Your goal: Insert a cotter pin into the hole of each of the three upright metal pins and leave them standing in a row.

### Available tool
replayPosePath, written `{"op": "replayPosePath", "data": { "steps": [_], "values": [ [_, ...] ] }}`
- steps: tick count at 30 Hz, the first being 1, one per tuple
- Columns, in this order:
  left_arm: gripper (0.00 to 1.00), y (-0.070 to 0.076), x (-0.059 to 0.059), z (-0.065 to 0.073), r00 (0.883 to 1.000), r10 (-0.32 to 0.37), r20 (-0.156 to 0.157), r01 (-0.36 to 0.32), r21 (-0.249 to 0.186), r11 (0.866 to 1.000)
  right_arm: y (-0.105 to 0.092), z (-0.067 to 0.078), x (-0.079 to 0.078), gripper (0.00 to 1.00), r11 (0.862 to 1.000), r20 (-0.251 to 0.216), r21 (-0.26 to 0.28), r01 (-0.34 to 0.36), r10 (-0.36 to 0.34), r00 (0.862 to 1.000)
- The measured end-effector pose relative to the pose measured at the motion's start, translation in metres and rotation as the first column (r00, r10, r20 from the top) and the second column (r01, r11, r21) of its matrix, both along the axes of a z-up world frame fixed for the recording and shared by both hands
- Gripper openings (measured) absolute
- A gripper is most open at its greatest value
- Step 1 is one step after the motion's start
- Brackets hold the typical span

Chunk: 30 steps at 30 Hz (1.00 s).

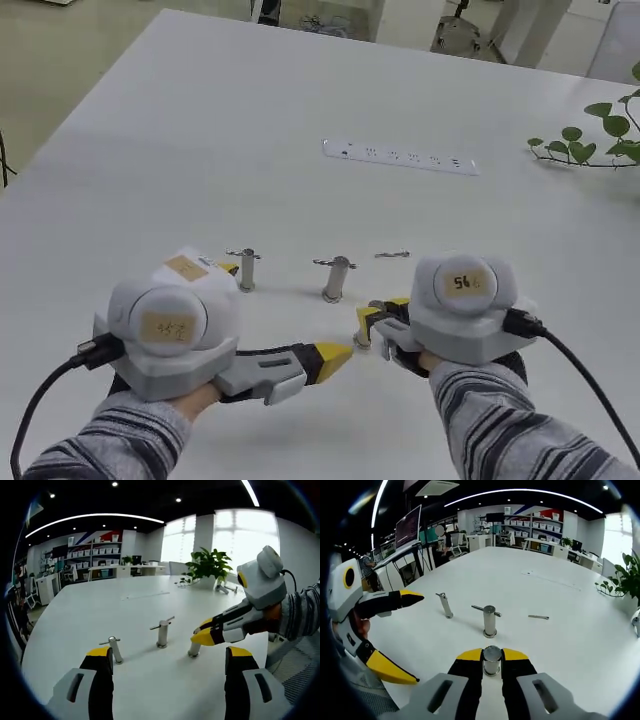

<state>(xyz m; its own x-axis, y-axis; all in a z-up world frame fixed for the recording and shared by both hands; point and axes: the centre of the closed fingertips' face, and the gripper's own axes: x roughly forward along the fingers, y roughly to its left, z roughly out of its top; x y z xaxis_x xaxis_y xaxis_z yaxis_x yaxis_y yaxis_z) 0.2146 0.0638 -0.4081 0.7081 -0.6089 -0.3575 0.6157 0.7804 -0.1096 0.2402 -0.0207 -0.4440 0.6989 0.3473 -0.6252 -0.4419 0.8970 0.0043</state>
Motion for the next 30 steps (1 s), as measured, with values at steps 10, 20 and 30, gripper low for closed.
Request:
{"op": "replayPosePath", "data": {
  "steps": [10, 20, 30],
  "values": [
    [0.92, -0.001, -0.001, -0.001, 1.0, -0.004, -0.003, 0.004, 0.002, 1.0, 0.003, -0.005, -0.009, 0.09, 1.0, 0.012, 0.002, 0.021, -0.021, 1.0],
    [0.92, -0.002, -0.002, 0.0, 1.0, -0.009, -0.001, 0.009, 0.004, 1.0, 0.003, -0.007, -0.01, 0.11, 0.997, -0.034, 0.027, 0.067, -0.066, 0.997],
    [0.92, -0.005, -0.003, -0.001, 1.0, -0.017, -0.001, 0.017, 0.005, 1.0, 0.008, -0.007, -0.024, 0.28, 0.994, -0.06, 0.085, -0.075, 0.08, 0.995]
  ]
}}
